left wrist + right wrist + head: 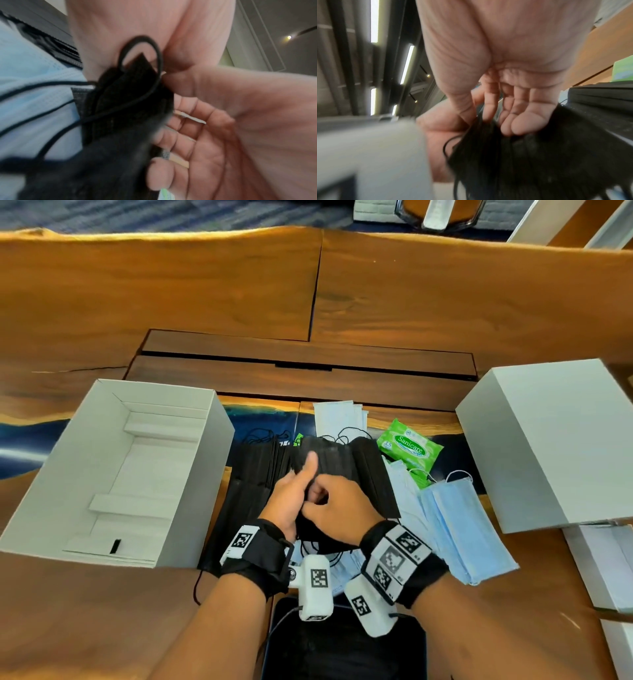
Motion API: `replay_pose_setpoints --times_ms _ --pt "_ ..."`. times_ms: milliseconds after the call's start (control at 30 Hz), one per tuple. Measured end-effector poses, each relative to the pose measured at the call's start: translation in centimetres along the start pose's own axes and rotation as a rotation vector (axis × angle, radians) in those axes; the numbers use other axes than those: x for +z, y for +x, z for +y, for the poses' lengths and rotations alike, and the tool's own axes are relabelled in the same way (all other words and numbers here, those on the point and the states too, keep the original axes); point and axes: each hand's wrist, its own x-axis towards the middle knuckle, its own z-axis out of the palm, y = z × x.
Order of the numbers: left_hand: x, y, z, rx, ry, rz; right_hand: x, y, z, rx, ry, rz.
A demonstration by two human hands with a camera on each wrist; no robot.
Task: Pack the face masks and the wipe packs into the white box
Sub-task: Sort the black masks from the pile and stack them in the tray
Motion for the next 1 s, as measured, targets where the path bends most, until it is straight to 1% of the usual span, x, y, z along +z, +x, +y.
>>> replay_pose_setpoints --times_ms 67,100,167,200,233,267,333,400,500,600,667,733,767,800,867,933,1000 --pt "-0.3 -0.3 -0.1 0.048 -0.048 0.036 -0.5 0.0 0.5 0.006 0.079 -0.042" --pt "-0.7 0.0 -0.4 0.060 -0.051 0.050 -1.2 0.2 1.1 0.050 0.118 0.008" --pt "-1.3 0.5 -0.7 0.069 -0.028 0.081 -3.1 1.2 3.1 0.207 0.150 0.228" --pt "-1.5 0.8 -0.7 0.067 -0.013 0.094 -4.0 1.7 4.4 0.291 0.113 0.321" --pt "-1.7 0.9 -0.8 0.063 -0.005 0.103 -4.8 2.1 5.6 0.364 0.041 0.362" --pt "-1.7 1.0 -0.8 0.062 -0.013 0.100 -5.4 2.4 6.6 0.425 -0.046 0.343" --pt "-1.7 1.3 -0.9 0.060 -0.029 0.090 -5.8 2.7 8.2 0.508 -0.193 0.228" --pt "-1.5 1.3 -0.9 0.045 -0.051 0.081 -5.5 2.9 9.1 0.541 -0.229 0.187" --pt "-1.5 1.3 -0.8 0.033 -0.108 0.066 -5.0 3.3 9.9 0.533 -0.199 0.182" --pt "-1.5 1.2 -0.6 0.034 -0.132 0.065 -5.4 3.1 9.5 0.493 -0.186 0.222" --pt "-1.4 1.2 -0.5 0.025 -0.139 0.064 -6.1 2.7 8.5 0.440 -0.162 0.272" --pt "-1.2 1.0 -0.5 0.003 -0.154 0.053 -6.4 2.0 6.5 0.352 -0.099 0.318" --pt "-1.1 0.9 -0.4 -0.010 -0.163 0.043 -6.3 1.6 5.1 0.288 -0.054 0.304" --pt "-0.9 0.8 -0.5 -0.014 -0.168 0.029 -5.7 1.2 3.7 0.217 -0.023 0.253" --pt "-0.4 0.6 -0.6 -0.004 -0.185 -0.011 -3.7 0.4 1.1 0.098 -0.053 0.097" --pt "0.0 0.3 -0.5 0.017 -0.244 -0.060 -1.5 0.0 -0.3 0.053 -0.128 -0.030" --pt "0.0 0.2 -0.4 0.002 -0.271 -0.080 -0.4 0.0 -0.6 0.066 -0.136 -0.106"
